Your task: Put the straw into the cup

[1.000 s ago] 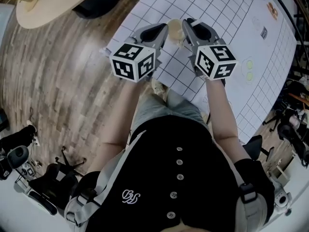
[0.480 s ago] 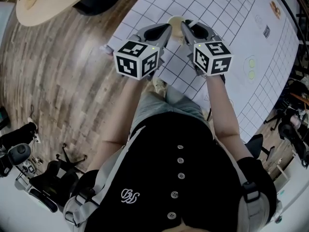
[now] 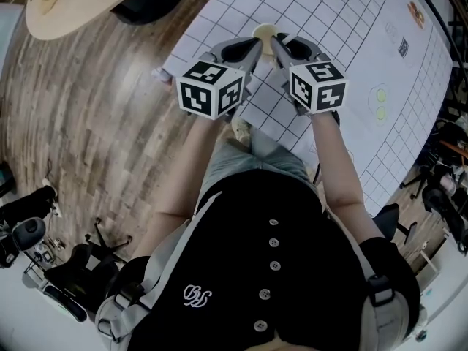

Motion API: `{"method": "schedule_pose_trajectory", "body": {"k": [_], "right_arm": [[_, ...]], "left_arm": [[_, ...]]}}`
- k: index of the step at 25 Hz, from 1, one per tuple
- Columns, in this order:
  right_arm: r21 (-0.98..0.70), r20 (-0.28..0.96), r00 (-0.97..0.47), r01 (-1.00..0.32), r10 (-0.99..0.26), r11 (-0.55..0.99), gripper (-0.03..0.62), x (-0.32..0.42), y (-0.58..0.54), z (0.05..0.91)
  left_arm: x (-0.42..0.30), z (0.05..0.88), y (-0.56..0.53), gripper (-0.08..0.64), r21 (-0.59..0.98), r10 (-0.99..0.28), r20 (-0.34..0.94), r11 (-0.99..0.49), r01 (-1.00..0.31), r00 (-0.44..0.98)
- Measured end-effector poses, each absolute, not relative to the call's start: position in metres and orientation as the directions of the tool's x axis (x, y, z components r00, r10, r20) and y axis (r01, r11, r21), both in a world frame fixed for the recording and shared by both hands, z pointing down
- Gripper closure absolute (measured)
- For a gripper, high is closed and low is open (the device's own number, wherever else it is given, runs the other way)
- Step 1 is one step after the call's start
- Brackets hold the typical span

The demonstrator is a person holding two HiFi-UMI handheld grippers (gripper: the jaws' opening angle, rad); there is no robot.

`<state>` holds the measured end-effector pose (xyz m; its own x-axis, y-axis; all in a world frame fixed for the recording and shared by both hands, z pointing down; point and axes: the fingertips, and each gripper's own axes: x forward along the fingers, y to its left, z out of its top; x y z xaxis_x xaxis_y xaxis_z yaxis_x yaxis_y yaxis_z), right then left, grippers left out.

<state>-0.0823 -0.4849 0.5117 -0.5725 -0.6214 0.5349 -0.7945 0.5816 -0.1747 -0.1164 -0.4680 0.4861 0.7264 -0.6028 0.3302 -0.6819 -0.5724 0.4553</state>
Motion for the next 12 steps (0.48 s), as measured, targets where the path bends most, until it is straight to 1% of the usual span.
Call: {"method": "schedule_pose_trajectory", "body": {"k": [3,9,12], "right_arm": [[-0.177,0.538,-0.572,-0.795,-0.619,0.580,0.529,-0.084,-0.484,0.514],[-0.185,0.531,-0.574,-0.796,-0.623,0.576,0.452,-0.084,-0.486,0.514],[-0.186,0.512,-0.567,-0.807,-0.645,0.561,0.430,-0.080,-0.491,0.508]], "left_arm": [[-0.117,0.486,-0.467,0.563,0.452,-0.601,0.331,-0.576,-0.681,0.728],[-0.126,0.483,-0.466,0.563,0.446,-0.636,0.321,-0.552,-0.704,0.702],[-0.128,0.484,-0.465,0.563,0.445,-0.639,0.323,-0.548,-0.708,0.698]]}}
